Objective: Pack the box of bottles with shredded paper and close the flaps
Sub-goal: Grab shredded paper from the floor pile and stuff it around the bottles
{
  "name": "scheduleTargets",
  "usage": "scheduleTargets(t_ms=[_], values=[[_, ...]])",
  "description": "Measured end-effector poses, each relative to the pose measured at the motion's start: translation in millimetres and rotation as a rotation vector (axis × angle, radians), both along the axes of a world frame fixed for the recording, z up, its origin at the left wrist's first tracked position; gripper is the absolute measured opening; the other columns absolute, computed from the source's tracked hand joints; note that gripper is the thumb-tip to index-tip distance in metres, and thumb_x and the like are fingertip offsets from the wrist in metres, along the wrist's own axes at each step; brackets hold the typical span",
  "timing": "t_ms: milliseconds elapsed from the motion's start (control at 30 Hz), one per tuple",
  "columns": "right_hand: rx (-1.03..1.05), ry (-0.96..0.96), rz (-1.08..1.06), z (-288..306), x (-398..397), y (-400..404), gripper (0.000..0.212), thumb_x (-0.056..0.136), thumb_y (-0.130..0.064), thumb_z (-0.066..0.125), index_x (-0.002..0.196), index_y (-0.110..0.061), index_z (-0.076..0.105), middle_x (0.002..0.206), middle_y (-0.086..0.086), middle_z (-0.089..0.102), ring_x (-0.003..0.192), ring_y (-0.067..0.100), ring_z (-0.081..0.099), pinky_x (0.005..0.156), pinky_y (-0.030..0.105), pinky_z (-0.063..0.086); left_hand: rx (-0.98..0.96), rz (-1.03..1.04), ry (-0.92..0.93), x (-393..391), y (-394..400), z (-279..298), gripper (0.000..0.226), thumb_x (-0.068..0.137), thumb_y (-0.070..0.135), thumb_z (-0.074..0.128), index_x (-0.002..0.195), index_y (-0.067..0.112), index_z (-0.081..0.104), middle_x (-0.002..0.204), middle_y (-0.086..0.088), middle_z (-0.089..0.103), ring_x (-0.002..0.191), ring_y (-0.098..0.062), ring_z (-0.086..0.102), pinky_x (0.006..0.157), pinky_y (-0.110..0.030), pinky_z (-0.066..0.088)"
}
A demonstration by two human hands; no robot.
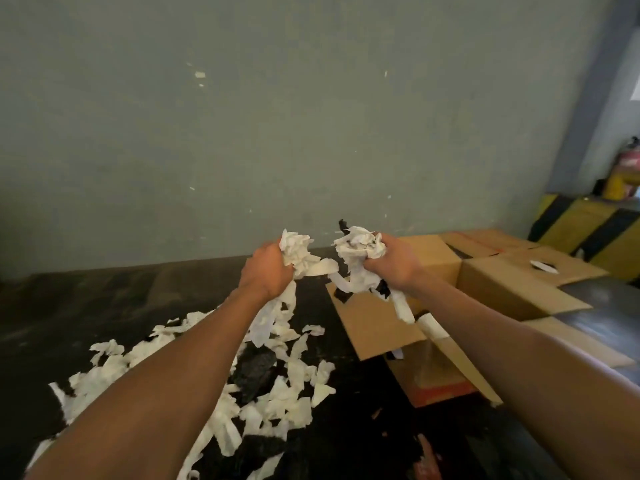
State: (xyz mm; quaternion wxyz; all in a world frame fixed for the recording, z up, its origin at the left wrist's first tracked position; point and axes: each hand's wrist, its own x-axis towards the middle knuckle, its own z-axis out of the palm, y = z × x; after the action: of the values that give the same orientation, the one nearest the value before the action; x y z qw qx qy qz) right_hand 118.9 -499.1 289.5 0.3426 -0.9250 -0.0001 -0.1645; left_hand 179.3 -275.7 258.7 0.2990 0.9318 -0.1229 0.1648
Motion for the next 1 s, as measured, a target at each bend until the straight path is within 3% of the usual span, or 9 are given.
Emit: scheduleTargets(t_ms=[167, 267, 467, 600, 667, 833, 1000], values=[[-0.031, 0.015, -0.039, 13, 20, -106, 0.017, 0.084, -0.014, 0.063, 0.099, -0.005, 0.062, 0.086, 0.010, 0.066, 0.078, 0.023, 0.061, 0.071, 0.036, 0.051, -0.057, -0.024, 0.023, 17, -112, 10, 0.008, 0.090, 0.016, 0.063, 0.097, 0.015, 0.059, 0.091, -0.005, 0.058, 0.087, -0.027, 0.061, 0.077, -0.038, 0.051], [0.002, 0.010, -0.062, 10, 35, -168, 0.019, 0.081, -0.017, 0.067, 0.099, -0.011, 0.064, 0.088, 0.010, 0.069, 0.083, 0.028, 0.065, 0.077, 0.047, 0.056, -0.081, -0.041, 0.038, 31, -175, 10, 0.013, 0.088, 0.018, 0.063, 0.100, 0.014, 0.062, 0.095, -0.008, 0.063, 0.089, -0.030, 0.063, 0.080, -0.041, 0.054], [0.069, 0.101, -0.079, -24, 55, -258, 0.020, 0.083, -0.010, 0.067, 0.102, -0.012, 0.064, 0.093, 0.007, 0.068, 0.087, 0.025, 0.064, 0.080, 0.042, 0.054, -0.168, -0.051, 0.164, 55, -276, -15, 0.021, 0.090, 0.021, 0.063, 0.110, 0.013, 0.064, 0.102, -0.010, 0.069, 0.093, -0.031, 0.066, 0.085, -0.044, 0.057], [0.084, 0.175, -0.104, -65, 76, -303, 0.013, 0.083, -0.009, 0.066, 0.095, -0.012, 0.061, 0.084, 0.003, 0.063, 0.080, 0.020, 0.060, 0.062, 0.026, 0.046, -0.138, -0.009, 0.255, 72, -326, -54, 0.030, 0.090, 0.021, 0.065, 0.118, 0.011, 0.062, 0.110, -0.011, 0.068, 0.098, -0.032, 0.066, 0.084, -0.039, 0.056], [0.068, 0.225, -0.128, -87, 89, -318, 0.014, 0.085, -0.012, 0.068, 0.097, -0.012, 0.061, 0.089, 0.006, 0.065, 0.077, 0.016, 0.059, 0.058, 0.021, 0.042, -0.083, 0.025, 0.317, 80, -342, -77, 0.033, 0.090, 0.024, 0.066, 0.120, 0.011, 0.061, 0.112, -0.011, 0.067, 0.099, -0.031, 0.065, 0.085, -0.039, 0.056], [-0.089, 0.373, -0.125, -132, 120, -341, 0.016, 0.093, -0.020, 0.059, 0.104, -0.007, 0.061, 0.100, 0.010, 0.066, 0.091, 0.023, 0.064, 0.080, 0.033, 0.053, 0.044, 0.058, 0.464, 100, -362, -136, 0.039, 0.091, 0.032, 0.063, 0.125, 0.014, 0.056, 0.118, -0.011, 0.063, 0.106, -0.030, 0.062, 0.091, -0.044, 0.054], [-0.065, 0.560, -0.121, -179, 150, -365, 0.039, 0.084, -0.027, 0.071, 0.117, -0.011, 0.056, 0.110, 0.009, 0.064, 0.095, 0.022, 0.061, 0.079, 0.033, 0.053, 0.092, 0.082, 0.593, 117, -374, -175, 0.056, 0.095, 0.028, 0.058, 0.146, 0.018, 0.037, 0.139, -0.015, 0.049, 0.123, -0.033, 0.052, 0.102, -0.042, 0.046]])
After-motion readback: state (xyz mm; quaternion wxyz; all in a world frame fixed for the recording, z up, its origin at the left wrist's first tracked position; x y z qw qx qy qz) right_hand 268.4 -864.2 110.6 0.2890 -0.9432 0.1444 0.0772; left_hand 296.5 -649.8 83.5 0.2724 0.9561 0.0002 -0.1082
